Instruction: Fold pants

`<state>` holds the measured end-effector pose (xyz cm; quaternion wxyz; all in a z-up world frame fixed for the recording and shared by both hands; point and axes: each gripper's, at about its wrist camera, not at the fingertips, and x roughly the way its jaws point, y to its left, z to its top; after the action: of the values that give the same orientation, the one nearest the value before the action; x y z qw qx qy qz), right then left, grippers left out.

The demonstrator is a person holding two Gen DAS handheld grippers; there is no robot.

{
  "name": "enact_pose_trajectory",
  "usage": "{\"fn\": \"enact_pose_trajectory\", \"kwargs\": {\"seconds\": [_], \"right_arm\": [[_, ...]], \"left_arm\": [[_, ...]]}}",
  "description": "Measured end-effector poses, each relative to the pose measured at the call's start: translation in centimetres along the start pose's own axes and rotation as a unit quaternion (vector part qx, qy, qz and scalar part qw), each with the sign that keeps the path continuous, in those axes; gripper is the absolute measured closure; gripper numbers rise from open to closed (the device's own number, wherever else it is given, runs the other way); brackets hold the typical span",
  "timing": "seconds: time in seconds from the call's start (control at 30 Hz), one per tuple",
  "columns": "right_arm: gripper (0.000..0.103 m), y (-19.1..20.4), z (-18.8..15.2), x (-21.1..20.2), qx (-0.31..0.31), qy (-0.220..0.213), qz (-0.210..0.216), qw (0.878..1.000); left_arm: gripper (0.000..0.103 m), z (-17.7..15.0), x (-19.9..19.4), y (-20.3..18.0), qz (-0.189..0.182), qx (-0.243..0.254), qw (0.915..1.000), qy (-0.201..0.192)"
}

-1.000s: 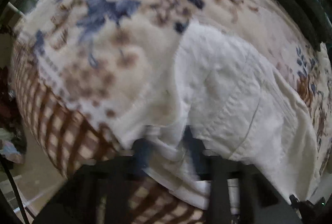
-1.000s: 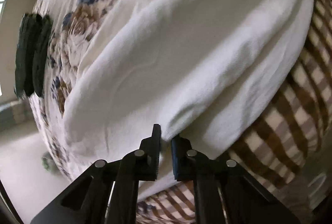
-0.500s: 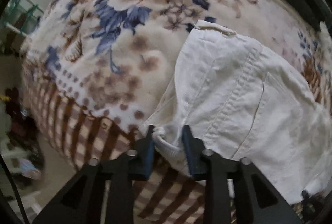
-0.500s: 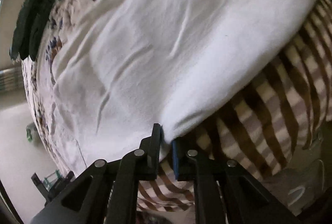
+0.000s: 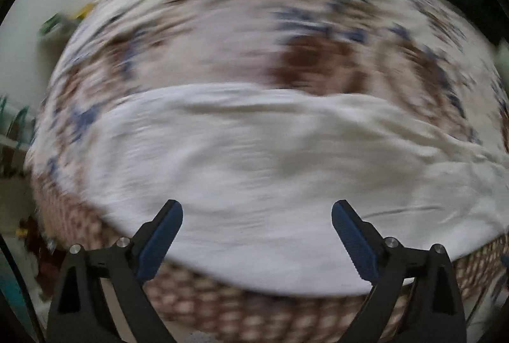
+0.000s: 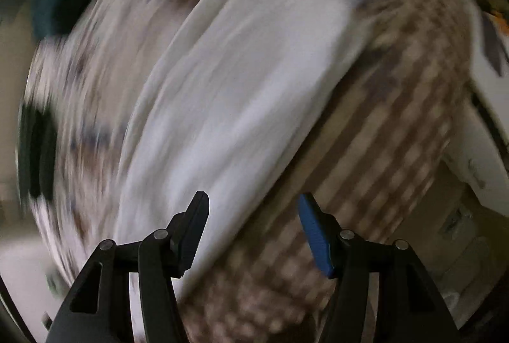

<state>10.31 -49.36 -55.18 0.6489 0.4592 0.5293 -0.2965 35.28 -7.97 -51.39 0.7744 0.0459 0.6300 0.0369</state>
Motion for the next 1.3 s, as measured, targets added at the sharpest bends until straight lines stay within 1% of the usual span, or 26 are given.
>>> {"fn": "enact_pose_trajectory", "kwargs": {"seconds": [0.03, 0.1, 0.17, 0.27, 0.3, 0.33, 0.37, 0.43, 0.47, 0.53, 0.6, 0.63, 0.7, 0.8, 0.87, 0.9, 0.93, 0.97, 1.0, 1.03, 1.1, 1.17, 1.2, 1.23, 1.27, 1.3], "right_arm": [[0.042, -1.4, 2.4, -0.3, 0.021, -0.02, -0.011, 1.0], [0.042, -3.6, 6.1, -0.2, 0.048, -0.04, -0.023, 0.998], [0.042, -5.3, 9.4, 0.6, 0.067, -0.046, -0.03, 0.996], [0.042, -6.4, 12.4, 2.6, 0.069, -0.039, -0.033, 0.996], [0.049, -6.5, 12.8, 3.0, 0.07, -0.043, -0.021, 0.996], [0.072, -6.6, 13.3, 3.3, 0.07, -0.05, -0.003, 0.996], [0.086, -6.6, 13.6, 3.5, 0.067, -0.055, -0.001, 0.996], [0.093, -5.9, 13.6, 3.1, 0.05, -0.073, -0.011, 0.996], [0.094, -5.7, 13.5, 2.6, 0.048, -0.1, -0.027, 0.993], [0.094, -5.8, 13.0, 0.6, 0.059, -0.119, -0.021, 0.991], [0.094, -6.4, 12.5, -0.3, 0.071, -0.13, -0.026, 0.989], [0.095, -6.8, 12.2, -0.2, 0.068, -0.123, -0.032, 0.99], [0.094, -7.5, 12.2, 1.4, 0.059, -0.099, -0.049, 0.992], [0.088, -7.6, 13.7, 5.1, 0.046, -0.019, -0.052, 0.997], [0.088, -7.6, 14.5, 4.6, 0.046, -0.001, -0.049, 0.998], [0.083, -7.3, 14.7, 4.1, 0.044, 0.001, -0.051, 0.998], [0.072, -6.5, 14.7, 3.1, 0.033, 0.002, -0.056, 0.998], [0.064, -5.5, 14.5, 2.1, 0.019, -0.002, -0.059, 0.998], [0.051, -4.1, 13.9, 1.2, -0.001, -0.01, -0.065, 0.998], [0.044, -1.9, 12.9, 0.5, -0.03, -0.014, -0.071, 0.997], [0.044, 2.2, 10.3, 0.1, -0.082, -0.005, -0.066, 0.994], [0.044, 7.3, 6.7, 0.9, -0.136, 0.031, -0.044, 0.989], [0.044, 10.8, 4.3, 1.9, -0.169, 0.063, -0.024, 0.983], [0.044, 13.2, 2.3, 2.7, -0.193, 0.087, -0.01, 0.977], [0.044, 16.0, 0.4, 3.7, -0.217, 0.113, 0.006, 0.97], [0.044, 19.1, -1.6, 4.9, -0.24, 0.145, 0.03, 0.959]], "left_arm": [[0.007, 0.3, 0.2, -1.7, -0.001, 0.01, 0.9999, 0.0], [0.007, 1.1, 1.1, -5.6, 0.002, 0.035, 0.9994, 0.003], [0.007, 1.7, 1.9, -8.6, 0.001, 0.051, 0.9986, 0.015], [0.007, 1.7, 2.4, -11.1, 0.001, 0.059, 0.9979, 0.026], [0.007, 1.7, 2.6, -11.8, 0.002, 0.059, 0.9978, 0.029], [0.007, 1.6, 2.8, -12.4, 0.004, 0.06, 0.9977, 0.032], [0.007, 1.5, 2.9, -12.8, 0.007, 0.062, 0.9974, 0.037], [0.007, 1.2, 3.0, -13.3, 0.012, 0.064, 0.997, 0.04], [0.007, 1.2, 3.1, -13.4, 0.016, 0.066, 0.9968, 0.041], [0.007, 1.1, 3.2, -13.6, 0.024, 0.067, 0.9965, 0.043], [0.007, 1.1, 3.3, -13.5, 0.028, 0.065, 0.9965, 0.045], [0.007, 1.0, 3.4, -13.4, 0.03, 0.064, 0.9965, 0.045], [0.007, 1.2, 3.7, -13.3, 0.035, 0.059, 0.9966, 0.045], [0.007, 1.4, 4.1, -13.1, 0.043, 0.06, 0.9964, 0.042], [0.007, 1.7, 4.0, -12.5, 0.045, 0.056, 0.9967, 0.038], [0.007, 1.9, 3.8, -12.0, 0.045, 0.051, 0.997, 0.036], [0.007, 2.1, 3.5, -11.4, 0.042, 0.045, 0.9976, 0.031], [0.007, 2.3, 3.1, -10.7, 0.04, 0.038, 0.9981, 0.028], [0.007, 2.3, 2.9, -10.1, 0.04, 0.033, 0.9983, 0.025], [0.007, 2.4, 2.6, -9.3, 0.039, 0.026, 0.9986, 0.024], [0.007, 2.6, 1.9, -7.4, 0.041, 0.009, 0.999, 0.018], [0.007, 3.0, 1.7, -5.5, 0.05, -0.004, 0.9986, 0.016], [0.007, 3.4, 1.8, -4.1, 0.057, -0.011, 0.9982, 0.015], [0.007, 3.5, 2.0, -3.4, 0.062, -0.014, 0.9979, 0.014], [0.007, 4.0, 2.4, -2.1, 0.07, -0.019, 0.9972, 0.017], [0.007, 4.3, 2.9, -0.9, 0.076, -0.024, 0.9966, 0.021]]}}
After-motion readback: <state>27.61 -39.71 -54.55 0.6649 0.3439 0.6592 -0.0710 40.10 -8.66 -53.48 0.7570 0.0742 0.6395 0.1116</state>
